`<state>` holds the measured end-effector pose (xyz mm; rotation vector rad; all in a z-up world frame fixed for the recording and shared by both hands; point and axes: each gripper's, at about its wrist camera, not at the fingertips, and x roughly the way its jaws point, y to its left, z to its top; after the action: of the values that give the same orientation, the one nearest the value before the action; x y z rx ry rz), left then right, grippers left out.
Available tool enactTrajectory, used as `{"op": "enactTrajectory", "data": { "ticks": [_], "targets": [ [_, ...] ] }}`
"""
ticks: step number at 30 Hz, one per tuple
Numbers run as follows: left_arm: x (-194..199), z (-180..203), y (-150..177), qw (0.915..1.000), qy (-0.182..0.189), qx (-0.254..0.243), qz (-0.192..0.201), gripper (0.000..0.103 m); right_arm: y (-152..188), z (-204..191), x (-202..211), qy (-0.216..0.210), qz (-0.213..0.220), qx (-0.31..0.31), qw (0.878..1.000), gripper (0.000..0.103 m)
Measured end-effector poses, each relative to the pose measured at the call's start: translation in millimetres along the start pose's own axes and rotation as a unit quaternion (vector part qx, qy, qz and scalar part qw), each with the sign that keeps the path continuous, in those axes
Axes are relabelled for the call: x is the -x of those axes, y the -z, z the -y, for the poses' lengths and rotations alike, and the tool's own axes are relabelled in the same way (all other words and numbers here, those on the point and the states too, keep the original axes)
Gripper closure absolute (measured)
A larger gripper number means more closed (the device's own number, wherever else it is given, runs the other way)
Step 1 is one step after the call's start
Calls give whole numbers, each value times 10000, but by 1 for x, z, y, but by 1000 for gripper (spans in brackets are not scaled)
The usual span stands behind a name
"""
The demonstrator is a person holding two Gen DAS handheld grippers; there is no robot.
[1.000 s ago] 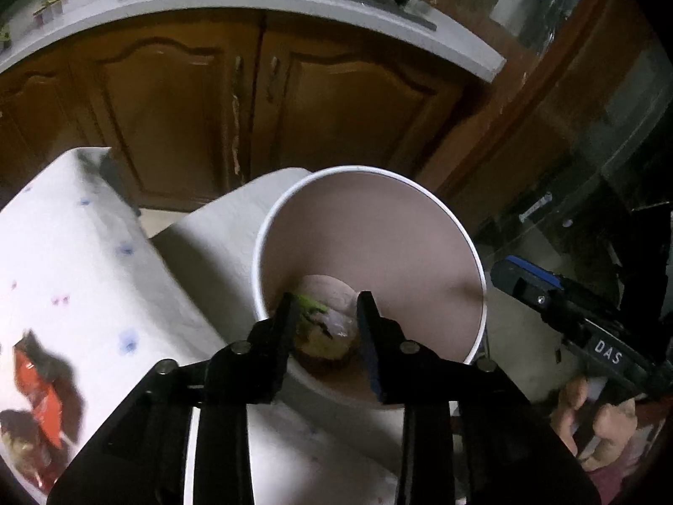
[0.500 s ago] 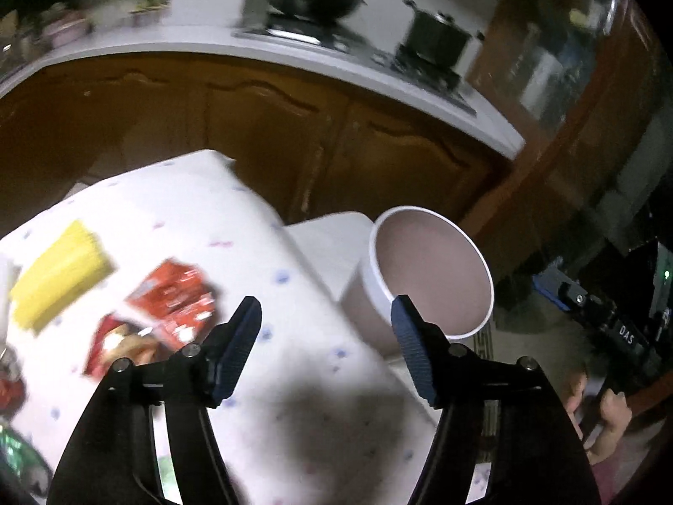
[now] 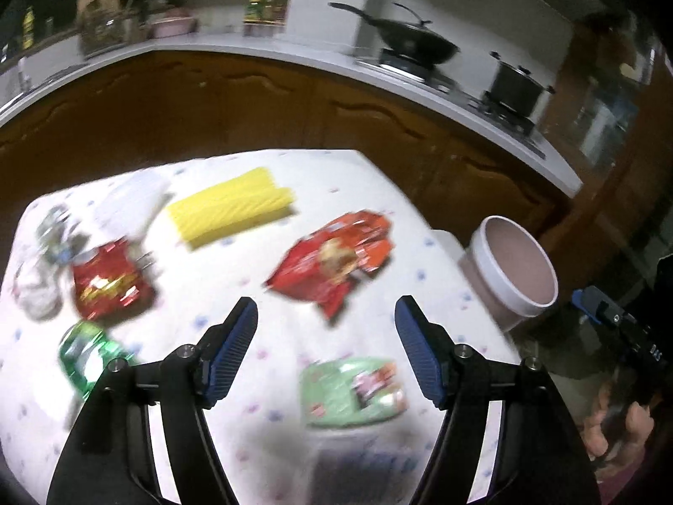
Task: Collect trash
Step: 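Grasp the red snack bag with the left tool while the right tool grasps the orange wrapper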
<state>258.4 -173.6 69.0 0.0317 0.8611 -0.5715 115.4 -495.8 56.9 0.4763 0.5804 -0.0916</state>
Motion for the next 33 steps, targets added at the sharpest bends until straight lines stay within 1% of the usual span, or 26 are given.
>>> {"op": "enactTrajectory", "data": {
  "ticks": [5, 7, 13, 18, 25, 30, 33],
  "targets": [
    [10, -32, 21, 9996, -187, 233, 3, 34, 14, -28, -19, -182, -252, 189, 9993, 12],
    [10, -40, 25, 9993, -187, 311, -33, 34, 20, -37, -25, -235, -310, 240, 9990, 12],
    [3, -48, 32, 9993, -184, 271, -158, 34, 31, -52, -43, -289, -495, 347, 9978, 12],
    [-13, -44, 26, 9992, 16, 210, -352, 34, 28, -53, -56, -283, -599, 374, 9971, 12],
    [-36, -32, 10, 9983, 250, 62, -522, 34, 13, -51, -71, -208, -674, 440, 9965, 12],
    [-57, -24, -7, 9972, 345, -110, -651, 32, 1, -47, -85, -259, -773, 433, 9957, 12],
    [-72, -21, -16, 9965, 326, -181, -755, 32, -7, -44, -103, -294, -901, 394, 9947, 12]
  ]
}}
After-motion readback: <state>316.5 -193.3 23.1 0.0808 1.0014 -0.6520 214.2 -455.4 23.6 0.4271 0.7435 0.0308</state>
